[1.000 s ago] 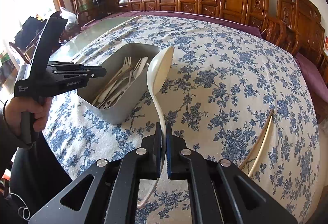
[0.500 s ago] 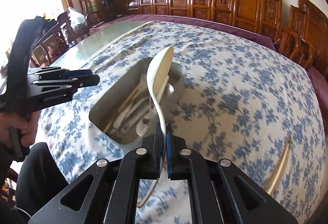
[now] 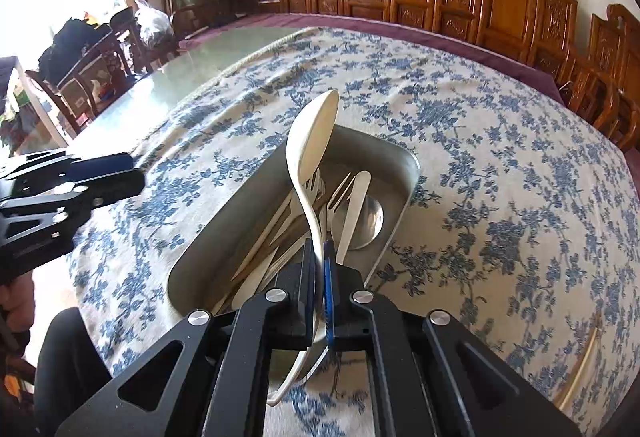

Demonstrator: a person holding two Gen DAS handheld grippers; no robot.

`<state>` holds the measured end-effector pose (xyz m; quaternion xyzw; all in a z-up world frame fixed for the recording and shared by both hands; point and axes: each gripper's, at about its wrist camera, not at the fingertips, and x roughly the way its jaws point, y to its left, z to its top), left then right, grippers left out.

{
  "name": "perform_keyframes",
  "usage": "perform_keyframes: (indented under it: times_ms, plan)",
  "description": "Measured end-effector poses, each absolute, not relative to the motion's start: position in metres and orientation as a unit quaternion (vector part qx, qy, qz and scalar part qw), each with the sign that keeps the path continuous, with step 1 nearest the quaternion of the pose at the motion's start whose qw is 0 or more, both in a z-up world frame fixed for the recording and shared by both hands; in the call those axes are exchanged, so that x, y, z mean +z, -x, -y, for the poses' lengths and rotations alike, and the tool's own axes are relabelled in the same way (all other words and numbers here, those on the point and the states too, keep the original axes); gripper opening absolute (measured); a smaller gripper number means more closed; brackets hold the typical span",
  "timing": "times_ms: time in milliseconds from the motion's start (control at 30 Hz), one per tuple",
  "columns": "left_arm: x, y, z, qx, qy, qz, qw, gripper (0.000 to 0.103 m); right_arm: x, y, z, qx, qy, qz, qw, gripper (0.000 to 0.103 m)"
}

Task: Organize utensils
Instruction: 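Carry the white spoon over the tray and lower it in with the right tool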

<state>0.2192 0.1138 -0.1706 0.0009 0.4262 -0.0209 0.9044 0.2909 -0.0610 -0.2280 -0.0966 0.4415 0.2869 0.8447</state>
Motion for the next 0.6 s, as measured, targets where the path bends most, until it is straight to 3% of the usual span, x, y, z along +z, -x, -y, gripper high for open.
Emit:
perform_keyframes:
  times_ms: [600]
  plan:
    - [-0.181, -0.220, -0.119, -0.019, 0.004, -0.436, 0.900, 0.026, -0.255, -0.314, 0.035, 0.279, 0.067, -0.474, 0.832, 0.005]
